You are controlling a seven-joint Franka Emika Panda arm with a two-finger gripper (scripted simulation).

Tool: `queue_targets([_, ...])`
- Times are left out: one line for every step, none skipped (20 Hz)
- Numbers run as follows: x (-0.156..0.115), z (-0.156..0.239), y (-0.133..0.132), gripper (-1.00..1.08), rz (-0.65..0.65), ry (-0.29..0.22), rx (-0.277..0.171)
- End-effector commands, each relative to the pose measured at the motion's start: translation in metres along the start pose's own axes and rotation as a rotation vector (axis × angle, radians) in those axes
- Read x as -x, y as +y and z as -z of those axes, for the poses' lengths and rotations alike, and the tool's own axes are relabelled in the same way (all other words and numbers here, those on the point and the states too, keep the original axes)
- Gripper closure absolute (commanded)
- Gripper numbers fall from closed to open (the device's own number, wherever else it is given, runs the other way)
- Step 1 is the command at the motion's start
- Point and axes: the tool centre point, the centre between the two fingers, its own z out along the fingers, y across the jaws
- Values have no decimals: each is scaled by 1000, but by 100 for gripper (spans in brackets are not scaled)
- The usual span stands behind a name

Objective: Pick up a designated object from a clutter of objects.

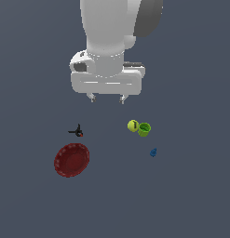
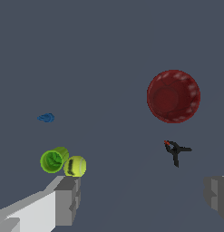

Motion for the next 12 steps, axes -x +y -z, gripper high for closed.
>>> queue_targets([0, 0, 0, -92, 0, 0, 0])
queue_targets([0, 0, 0, -92, 0, 0, -1])
queue_targets([0, 0, -1, -92, 0, 0, -2])
queue_targets([0, 0, -1, -92, -1, 1, -5])
queue_targets([0, 0, -2, -92, -2, 2, -9])
queue_targets([1, 1, -3, -92, -3, 3, -13])
queue_targets([1, 1, -4, -92, -4, 4, -19])
queue_targets([1, 1, -5, -92, -5, 5, -23])
queue_targets([1, 1, -6, -92, -6, 6, -26])
queue_targets([1, 1, -6, -92, -7, 7, -28])
queue_targets([1, 1, -6, -92, -7, 7, -29])
queue_targets([1, 1, -6, -92, -7, 7, -29])
